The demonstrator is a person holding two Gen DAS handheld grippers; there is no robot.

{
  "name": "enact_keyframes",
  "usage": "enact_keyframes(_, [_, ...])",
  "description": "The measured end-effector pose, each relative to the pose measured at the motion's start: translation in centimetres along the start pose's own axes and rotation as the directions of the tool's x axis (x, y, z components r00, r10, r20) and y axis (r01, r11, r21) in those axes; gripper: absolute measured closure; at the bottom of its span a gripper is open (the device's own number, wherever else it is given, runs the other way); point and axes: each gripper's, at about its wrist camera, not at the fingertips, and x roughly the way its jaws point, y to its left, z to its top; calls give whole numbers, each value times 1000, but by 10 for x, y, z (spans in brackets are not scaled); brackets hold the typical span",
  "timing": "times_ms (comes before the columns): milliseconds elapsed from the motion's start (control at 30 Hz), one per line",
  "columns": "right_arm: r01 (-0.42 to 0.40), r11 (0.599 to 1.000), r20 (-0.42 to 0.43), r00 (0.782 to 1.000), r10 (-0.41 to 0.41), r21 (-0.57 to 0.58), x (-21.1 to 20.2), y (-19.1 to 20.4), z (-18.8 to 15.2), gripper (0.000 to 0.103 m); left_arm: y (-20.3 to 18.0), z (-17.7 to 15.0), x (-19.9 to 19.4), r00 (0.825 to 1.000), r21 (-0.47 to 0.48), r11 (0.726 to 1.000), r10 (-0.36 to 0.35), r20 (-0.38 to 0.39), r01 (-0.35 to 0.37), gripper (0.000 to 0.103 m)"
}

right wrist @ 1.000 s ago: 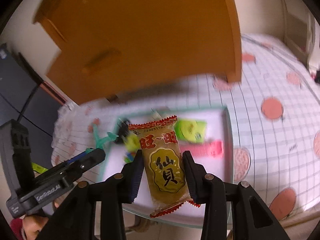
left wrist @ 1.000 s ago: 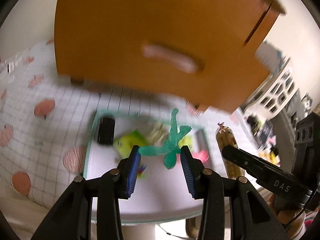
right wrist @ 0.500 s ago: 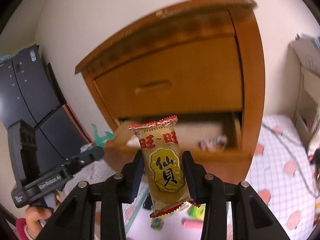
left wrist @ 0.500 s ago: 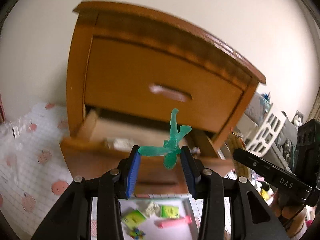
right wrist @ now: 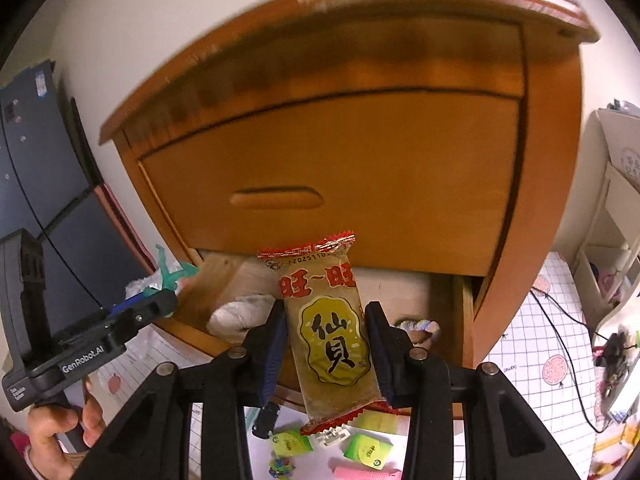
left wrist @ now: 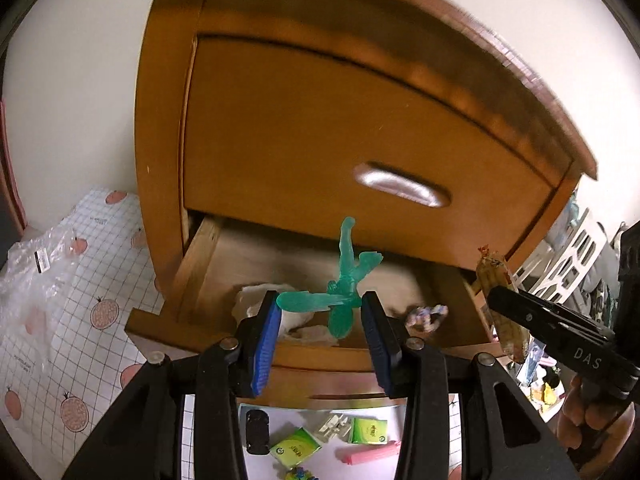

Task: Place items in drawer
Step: 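Open left tool over the drawer while right tool releases the snack packet inside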

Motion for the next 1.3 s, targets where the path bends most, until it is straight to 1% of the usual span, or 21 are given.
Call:
enact_keyframes(133, [30,999,-37,999,-31,-29,13,3,-2,62,4,2,10,999,-5,1000,22,-27,-22,60])
enact_keyframes(300, [30,998,-65,997,-33,-46,22,7,-1,61,2,1,12,999,9,999,42,-28,-42,60])
enact_keyframes(400, [50,997,-76,996,-55,-63,26,9,-3,61,3,0,16,998,4,999,46,-36,-46,58])
enact_keyframes(467, [50,997,-85,995,-55,-61,27,9,-4,61,6,0,13,998,-1,999,47,-37,-47,51])
enact_keyframes(533, [52,997,-94,994,-57,-56,30,7,-3,60,5,-1,12,998,-3,999,47,-37,-47,48])
enact_keyframes(567, [55,997,-96,994,-59,-50,31,6,-3,56,6,-1,12,998,-3,999,46,-40,-47,47])
enact_keyframes(600, [53,998,-98,994,-57,-44,33,6,-3,50,6,-2,12,998,-2,999,47,-44,-47,47])
enact_keyframes(667, [47,998,-100,994,-50,-31,36,5,-4,42,7,-1,11,998,-3,999,51,-47,-51,42])
enact_keyframes(733, [50,998,-102,993,-53,-28,36,3,-4,42,9,-2,12,997,-8,998,54,-48,-55,39])
enact_keyframes(867, [59,998,-106,992,-62,-33,36,1,-6,42,10,-3,13,996,-17,998,63,-62,-64,38])
enact_keyframes(933, [63,997,-106,992,-67,-32,35,0,-6,40,10,-4,14,995,-11,997,79,-64,-80,37])
enact_keyframes(967, [66,997,-104,992,-70,-33,34,0,-7,36,9,-5,15,994,-7,996,88,-65,-89,31])
enact_keyframes(1033, [73,997,-99,992,-76,-35,34,-1,-8,32,10,-6,16,993,-6,995,99,-60,-99,25])
enact_keyframes(1100, [78,996,-96,992,-81,-39,33,-1,-9,24,11,-7,15,993,-8,994,106,-54,-107,25])
enact_keyframes(1133, [79,996,-94,992,-83,-40,33,-2,-10,22,11,-7,15,993,-7,994,110,-52,-110,24])
enact_keyframes(1167, [81,996,-91,992,-85,-41,32,-2,-11,19,11,-8,15,992,-6,993,114,-49,-114,17])
enact_keyframes(1233, [86,996,-88,992,-89,-40,32,-3,-12,15,11,-8,11,993,-7,993,115,-32,-115,9])
enact_keyframes(1300, [87,996,-86,992,-90,-37,32,-4,-14,8,12,-9,9,992,-10,992,122,-9,-122,9])
